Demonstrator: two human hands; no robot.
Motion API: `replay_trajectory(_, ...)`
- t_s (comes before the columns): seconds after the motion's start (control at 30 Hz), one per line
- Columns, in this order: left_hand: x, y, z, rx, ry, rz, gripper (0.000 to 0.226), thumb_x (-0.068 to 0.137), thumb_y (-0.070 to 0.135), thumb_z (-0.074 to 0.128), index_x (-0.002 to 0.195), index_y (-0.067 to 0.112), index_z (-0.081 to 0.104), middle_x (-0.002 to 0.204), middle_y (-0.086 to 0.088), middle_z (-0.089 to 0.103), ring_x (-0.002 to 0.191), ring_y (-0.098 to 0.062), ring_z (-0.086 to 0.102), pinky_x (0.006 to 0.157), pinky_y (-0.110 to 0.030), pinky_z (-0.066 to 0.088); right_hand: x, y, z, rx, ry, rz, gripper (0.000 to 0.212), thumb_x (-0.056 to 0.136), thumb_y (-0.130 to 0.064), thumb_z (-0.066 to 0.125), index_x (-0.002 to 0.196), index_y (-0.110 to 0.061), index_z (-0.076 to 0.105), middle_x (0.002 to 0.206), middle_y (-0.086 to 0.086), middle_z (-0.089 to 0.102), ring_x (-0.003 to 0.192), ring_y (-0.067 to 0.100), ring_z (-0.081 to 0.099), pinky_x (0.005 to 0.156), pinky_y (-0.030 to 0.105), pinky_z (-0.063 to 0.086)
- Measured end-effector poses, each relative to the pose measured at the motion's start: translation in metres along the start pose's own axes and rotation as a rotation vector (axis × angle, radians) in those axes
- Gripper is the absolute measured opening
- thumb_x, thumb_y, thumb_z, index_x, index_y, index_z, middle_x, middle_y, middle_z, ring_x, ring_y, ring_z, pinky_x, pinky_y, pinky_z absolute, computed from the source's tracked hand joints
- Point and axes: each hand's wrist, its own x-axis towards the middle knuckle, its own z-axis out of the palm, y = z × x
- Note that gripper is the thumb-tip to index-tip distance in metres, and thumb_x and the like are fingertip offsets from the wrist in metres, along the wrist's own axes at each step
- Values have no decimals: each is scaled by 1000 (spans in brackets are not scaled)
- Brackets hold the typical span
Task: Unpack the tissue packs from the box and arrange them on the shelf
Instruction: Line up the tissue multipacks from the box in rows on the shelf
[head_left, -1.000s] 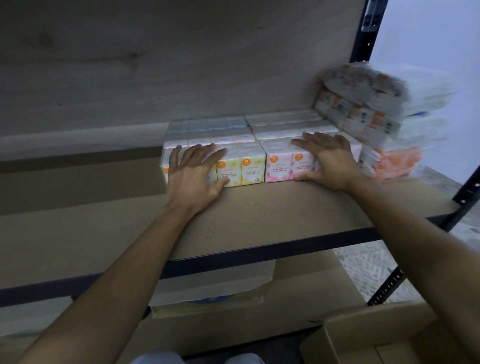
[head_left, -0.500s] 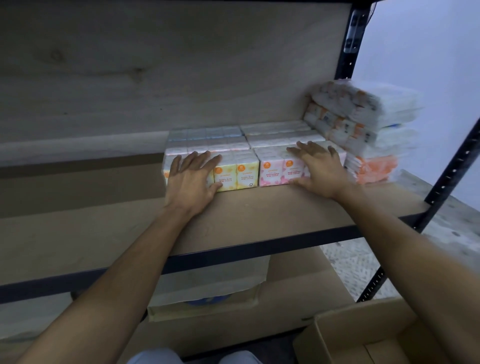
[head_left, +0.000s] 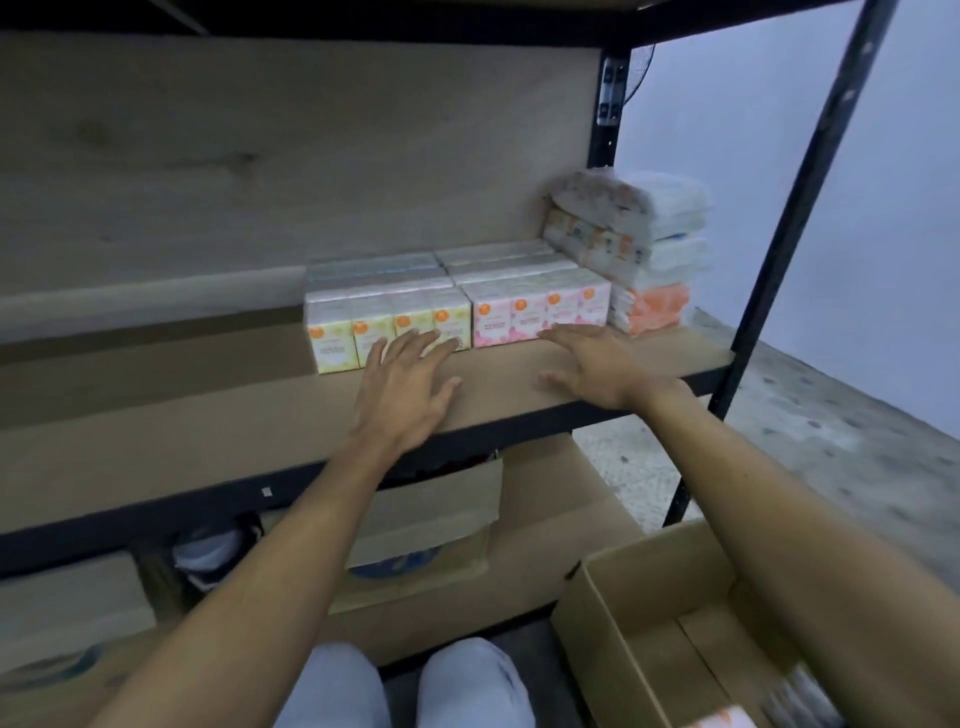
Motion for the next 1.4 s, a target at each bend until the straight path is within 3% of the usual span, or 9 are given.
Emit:
replay_trajectory(0.2,-30,78,13,-252,-81,89,48,97,43,46,142,28,44,146,2,47,134,-20,39,111,-38,25,-69,4,4,83,-2,131,58,91,-49,55,141,-24,42,146,-1,45,134,22,41,110,43,36)
replay_trajectory(0.37,-51,148,32,-364,-170,143,49,96,43,46,144,32,41,150,4,42,141,-18,30,116,-36,16,-129,29,19,106,41,223,56,90,-50,54,139,-21,46,144,-1,49,135,20,41,108,42,37)
replay_trajectory(0.53,-75,204,59,-432,-264,210,49,96,41,46,144,29,42,149,2,43,138,-16,33,115,-35,20,-187,62,35,102,-7,345,57,92,-48,53,140,-18,45,144,3,48,134,21,42,110,38,34)
replay_trajectory(0.83,-110,270,130,-497,-683,103,59,96,49,43,150,31,27,157,0,29,143,-24,28,114,-44,24,-261,121,83,200,-179,618,67,87,-52,58,142,-18,40,145,9,46,133,25,43,110,40,36)
replay_trajectory(1.03,-130,296,185,-482,-936,1,67,93,50,48,152,29,23,158,-3,25,143,-26,29,113,-45,29,-291,161,119,210,-292,713,67,85,-53,60,141,-22,41,148,4,41,134,23,40,108,43,37)
replay_trajectory(1.17,-144,308,224,-467,-1076,-91,68,93,50,50,152,27,23,159,-5,23,145,-28,24,115,-45,25,-300,192,141,161,-331,726,62,87,-48,59,142,-25,41,151,1,35,140,23,29,108,39,30)
replay_trajectory(1.4,-158,324,294,-447,-1273,-176,76,92,50,54,152,15,22,158,-13,26,145,-30,25,117,-39,24,-302,242,171,51,-426,741,63,87,-54,56,143,-30,37,157,4,23,146,25,13,114,55,16)
